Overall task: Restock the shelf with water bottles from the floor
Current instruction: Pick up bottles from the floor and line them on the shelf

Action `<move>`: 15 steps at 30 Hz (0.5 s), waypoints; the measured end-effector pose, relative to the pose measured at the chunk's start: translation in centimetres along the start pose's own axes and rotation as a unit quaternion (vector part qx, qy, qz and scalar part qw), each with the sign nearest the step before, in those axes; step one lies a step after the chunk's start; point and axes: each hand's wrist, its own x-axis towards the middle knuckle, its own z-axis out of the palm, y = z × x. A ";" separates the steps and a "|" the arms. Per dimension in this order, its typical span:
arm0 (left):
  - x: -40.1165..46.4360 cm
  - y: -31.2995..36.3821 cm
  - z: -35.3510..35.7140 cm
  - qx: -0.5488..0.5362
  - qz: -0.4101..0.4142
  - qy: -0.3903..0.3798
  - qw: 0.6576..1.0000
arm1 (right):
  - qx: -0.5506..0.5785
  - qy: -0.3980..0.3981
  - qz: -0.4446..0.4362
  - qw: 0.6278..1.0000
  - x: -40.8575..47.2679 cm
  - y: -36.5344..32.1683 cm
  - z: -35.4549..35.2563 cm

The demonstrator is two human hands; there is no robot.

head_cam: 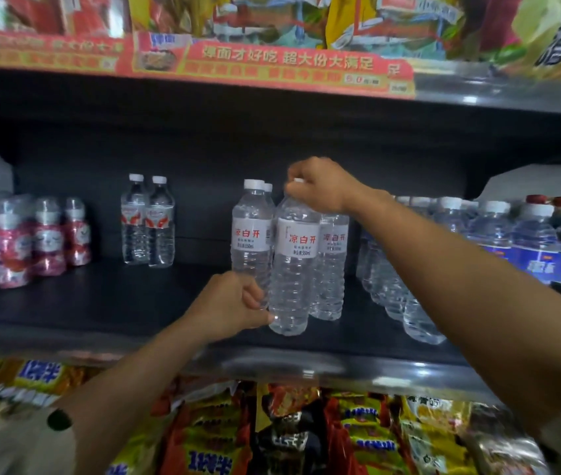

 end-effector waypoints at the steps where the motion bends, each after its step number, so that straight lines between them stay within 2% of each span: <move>1: 0.0 -0.1 0.0 0.003 0.000 0.001 1.000 | 0.003 0.000 -0.001 1.000 0.0 0.1 0.4; 10: -0.2 0.2 -0.3 0.018 0.006 0.008 1.000 | 0.007 -0.023 0.006 1.000 0.0 0.6 0.9; 15: -0.8 0.3 -0.6 0.008 0.014 0.010 1.000 | -0.021 -0.035 0.046 0.998 -0.4 0.0 0.3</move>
